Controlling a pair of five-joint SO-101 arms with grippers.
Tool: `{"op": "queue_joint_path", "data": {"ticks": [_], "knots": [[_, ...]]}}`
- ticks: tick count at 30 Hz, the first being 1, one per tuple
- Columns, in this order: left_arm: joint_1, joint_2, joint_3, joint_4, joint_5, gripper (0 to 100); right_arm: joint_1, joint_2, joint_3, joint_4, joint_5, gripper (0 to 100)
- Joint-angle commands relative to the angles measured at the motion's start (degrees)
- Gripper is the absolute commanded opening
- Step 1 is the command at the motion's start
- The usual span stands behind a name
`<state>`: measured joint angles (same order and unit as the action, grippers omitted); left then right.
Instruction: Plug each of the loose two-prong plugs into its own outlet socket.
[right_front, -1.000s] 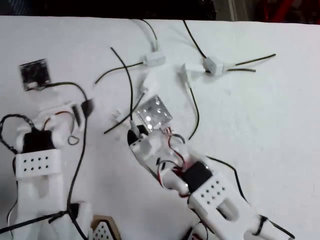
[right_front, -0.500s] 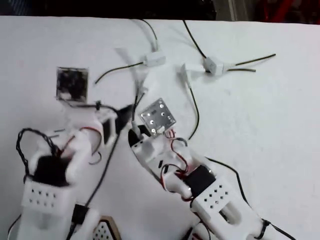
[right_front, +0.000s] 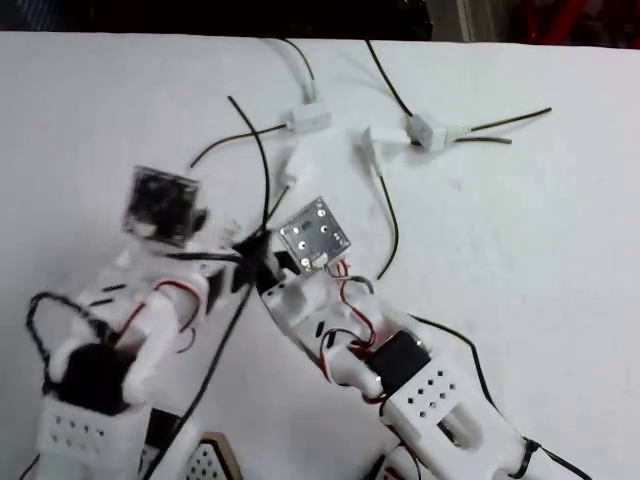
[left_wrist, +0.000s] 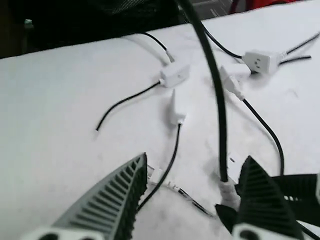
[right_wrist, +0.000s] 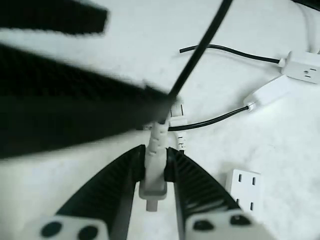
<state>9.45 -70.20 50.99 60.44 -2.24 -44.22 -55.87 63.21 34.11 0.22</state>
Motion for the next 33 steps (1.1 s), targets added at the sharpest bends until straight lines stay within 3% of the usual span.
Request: {"op": "queue_joint_path", "data": {"ticks": [1, 5, 10, 20, 26, 33], "knots": [[-7.6, -4.2, 0.1, 0.0, -0.7, 30, -0.7, -2.2, -0.7, -0.2, 0.2, 1.8], [-10.4, -4.1, 6.5, -5.7, -0.8, 30, -2.5, -2.2, -1.0, 0.8, 0.2, 1.8], [-8.2, -4.2, 12.7, -10.1, -1.1, 30, -3.6, -2.2, -0.9, 0.8, 0.1, 1.8], [6.1, -4.6, 5.1, 2.1, -4.9, 30, -3.3, -2.2, -0.7, 0.8, 0.3, 1.8], [3.6, -4.5, 5.6, 2.2, -4.7, 30, -2.6, -2.2, -0.7, 0.8, 0.4, 1.8], [-5.7, -4.1, 5.7, 0.1, -1.3, 32, 9.3, -1.7, -1.7, -3.6, 0.3, 1.8]]}}
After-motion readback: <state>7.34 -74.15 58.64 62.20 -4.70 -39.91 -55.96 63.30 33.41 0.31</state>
